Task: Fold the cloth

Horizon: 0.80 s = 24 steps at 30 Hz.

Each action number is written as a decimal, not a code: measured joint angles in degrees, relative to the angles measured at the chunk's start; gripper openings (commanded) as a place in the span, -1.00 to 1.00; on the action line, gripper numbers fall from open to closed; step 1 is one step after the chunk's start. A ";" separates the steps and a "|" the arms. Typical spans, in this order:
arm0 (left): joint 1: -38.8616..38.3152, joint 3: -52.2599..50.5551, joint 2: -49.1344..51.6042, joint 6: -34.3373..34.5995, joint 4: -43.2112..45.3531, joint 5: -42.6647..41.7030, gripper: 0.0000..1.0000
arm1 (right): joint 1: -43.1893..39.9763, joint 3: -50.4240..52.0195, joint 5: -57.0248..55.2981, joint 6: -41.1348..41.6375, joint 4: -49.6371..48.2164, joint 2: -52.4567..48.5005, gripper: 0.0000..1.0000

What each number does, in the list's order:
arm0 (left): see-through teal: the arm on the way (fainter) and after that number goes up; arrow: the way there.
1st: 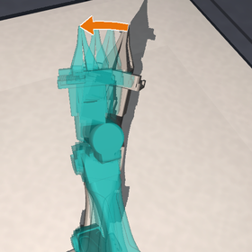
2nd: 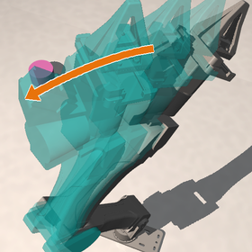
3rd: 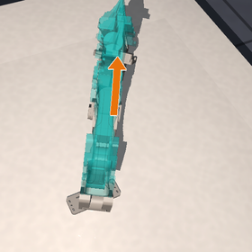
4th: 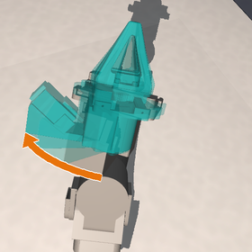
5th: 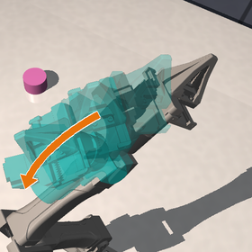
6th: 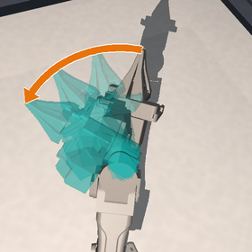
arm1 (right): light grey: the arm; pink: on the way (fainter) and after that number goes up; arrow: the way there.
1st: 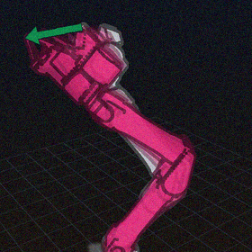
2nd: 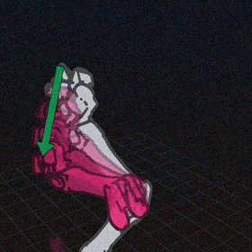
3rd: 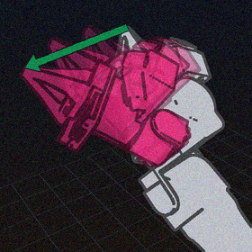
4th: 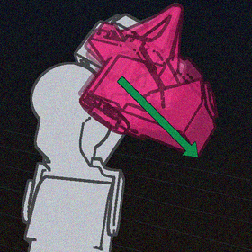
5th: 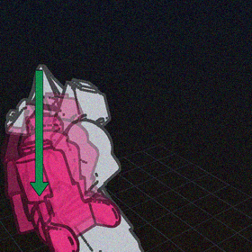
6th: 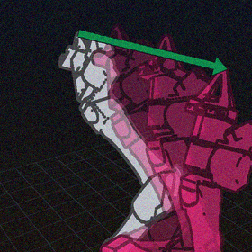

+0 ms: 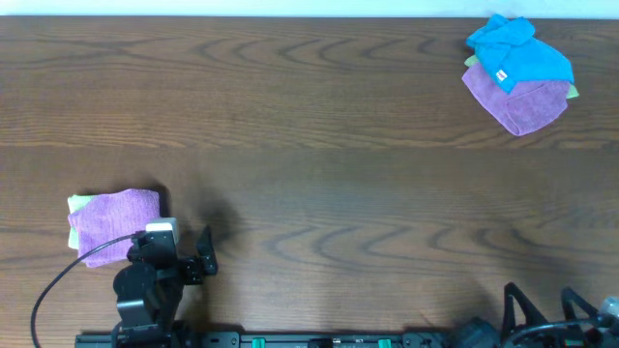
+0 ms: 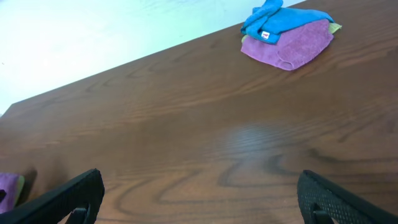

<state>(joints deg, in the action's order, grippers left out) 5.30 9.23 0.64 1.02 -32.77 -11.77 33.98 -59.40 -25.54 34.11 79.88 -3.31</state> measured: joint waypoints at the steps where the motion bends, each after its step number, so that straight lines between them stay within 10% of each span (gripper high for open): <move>1: -0.11 0.00 -0.02 0.00 0.13 0.00 0.90 | 0.00 0.00 0.00 0.00 0.02 0.00 0.99; 24: -4.46 0.00 -0.04 -1.53 0.17 0.17 0.91 | 0.00 0.00 0.00 0.02 0.00 0.00 0.99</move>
<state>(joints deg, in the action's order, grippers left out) 0.84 9.23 0.60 -0.51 -32.60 -11.60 33.98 -59.40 -25.54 34.13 79.88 -3.31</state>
